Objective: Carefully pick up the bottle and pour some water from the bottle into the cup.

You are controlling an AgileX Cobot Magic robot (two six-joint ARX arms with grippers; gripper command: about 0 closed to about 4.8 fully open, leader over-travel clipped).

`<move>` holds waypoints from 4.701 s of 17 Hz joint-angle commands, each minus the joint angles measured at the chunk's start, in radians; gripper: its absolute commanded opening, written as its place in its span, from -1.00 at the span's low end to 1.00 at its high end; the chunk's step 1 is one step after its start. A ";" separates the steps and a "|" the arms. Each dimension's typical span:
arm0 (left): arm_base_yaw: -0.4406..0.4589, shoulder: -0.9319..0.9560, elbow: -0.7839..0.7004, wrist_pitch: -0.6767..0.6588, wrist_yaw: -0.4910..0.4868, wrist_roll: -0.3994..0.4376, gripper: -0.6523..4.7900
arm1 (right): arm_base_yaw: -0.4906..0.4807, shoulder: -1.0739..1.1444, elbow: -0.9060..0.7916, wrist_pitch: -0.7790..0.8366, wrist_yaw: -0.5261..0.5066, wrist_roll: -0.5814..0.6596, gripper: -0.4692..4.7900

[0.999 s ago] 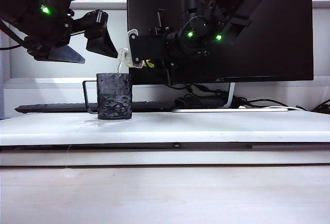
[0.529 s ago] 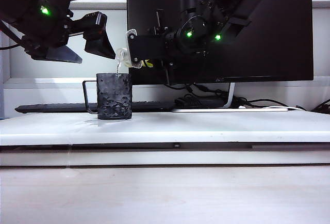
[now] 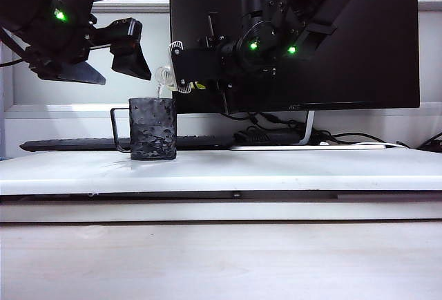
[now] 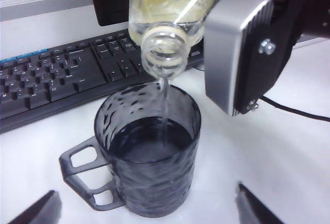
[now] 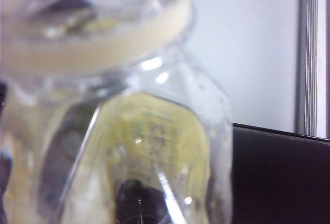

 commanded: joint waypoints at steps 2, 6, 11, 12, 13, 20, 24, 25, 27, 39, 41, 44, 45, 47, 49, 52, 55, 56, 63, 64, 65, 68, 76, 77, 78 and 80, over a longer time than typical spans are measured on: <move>0.001 -0.002 0.005 0.006 -0.003 0.004 1.00 | 0.002 -0.008 0.008 0.026 0.000 -0.025 -0.38; 0.001 -0.002 0.005 0.006 -0.003 0.004 1.00 | 0.002 -0.008 0.008 0.027 0.002 -0.025 -0.38; 0.001 -0.003 0.005 0.006 -0.003 0.004 1.00 | 0.002 -0.008 0.008 0.026 0.002 -0.025 -0.38; 0.001 -0.005 0.005 0.006 -0.003 0.004 1.00 | 0.002 -0.008 0.008 0.026 0.003 -0.025 -0.38; 0.001 -0.005 0.005 0.006 -0.003 0.004 1.00 | 0.002 -0.008 0.008 0.026 0.003 -0.025 -0.38; 0.001 -0.005 0.005 0.006 -0.003 0.004 1.00 | 0.002 -0.008 0.008 0.037 0.002 -0.025 -0.38; 0.001 -0.005 0.005 0.007 -0.004 0.030 1.00 | 0.002 -0.008 0.008 0.042 0.003 0.071 -0.38; 0.001 -0.005 0.005 0.008 -0.004 0.030 1.00 | 0.002 -0.008 0.008 0.049 0.009 0.142 -0.38; 0.001 -0.005 0.005 0.016 -0.004 0.030 1.00 | 0.008 -0.008 0.008 0.074 0.048 0.274 -0.38; 0.002 -0.217 0.005 0.044 -0.146 0.105 1.00 | 0.063 -0.156 0.007 0.134 0.395 0.979 -0.38; 0.002 -0.297 0.005 0.052 -0.170 0.105 1.00 | 0.072 -0.248 0.007 0.095 0.474 1.036 -0.38; 0.001 -0.449 0.005 -0.018 -0.240 0.105 1.00 | 0.073 -0.426 0.007 -0.098 0.571 1.185 -0.38; 0.001 -0.488 0.005 -0.045 -0.240 0.105 1.00 | 0.073 -0.460 0.007 -0.168 0.597 1.216 -0.38; 0.001 -0.574 0.005 -0.124 -0.255 0.141 1.00 | 0.068 -0.521 0.007 -0.305 0.655 1.294 -0.38; 0.001 -0.650 0.005 -0.167 -0.316 0.162 1.00 | 0.054 -0.565 0.007 -0.404 0.657 1.328 -0.38; 0.001 -0.744 0.005 -0.344 -0.322 0.163 1.00 | 0.035 -0.610 0.005 -0.563 0.658 1.456 -0.38; 0.001 -0.773 0.001 -0.436 -0.358 0.112 1.00 | 0.005 -0.613 -0.004 -0.671 0.654 1.543 -0.38; 0.001 -0.771 0.001 -0.437 -0.338 0.104 1.00 | 0.004 -0.615 -0.032 -0.670 0.655 1.558 -0.38; 0.000 -0.764 -0.043 -0.480 -0.242 0.024 1.00 | -0.001 -0.687 -0.435 -0.526 0.647 1.730 -0.38; 0.000 -0.764 -0.057 -0.480 -0.242 0.024 1.00 | -0.001 -0.687 -0.506 -0.457 0.642 1.756 -0.38; 0.000 -0.765 -0.069 -0.480 -0.242 0.024 1.00 | -0.001 -0.687 -0.549 -0.414 0.637 1.764 -0.38; 0.000 -0.764 -0.105 -0.468 -0.201 0.021 1.00 | -0.003 -0.684 -0.710 -0.196 0.571 1.793 -0.38; 0.000 -0.764 -0.130 -0.443 -0.174 0.022 1.00 | -0.003 -0.552 -0.834 0.027 0.508 1.812 -0.38; 0.000 -0.764 -0.130 -0.438 -0.174 0.022 1.00 | -0.003 -0.520 -0.834 0.076 0.486 1.813 -0.38; 0.000 -0.764 -0.130 -0.438 -0.175 0.022 1.00 | -0.003 -0.492 -0.833 0.114 0.480 1.813 -0.38; 0.000 -0.764 -0.130 -0.438 -0.168 0.022 1.00 | -0.003 -0.446 -0.832 0.138 0.454 1.813 -0.38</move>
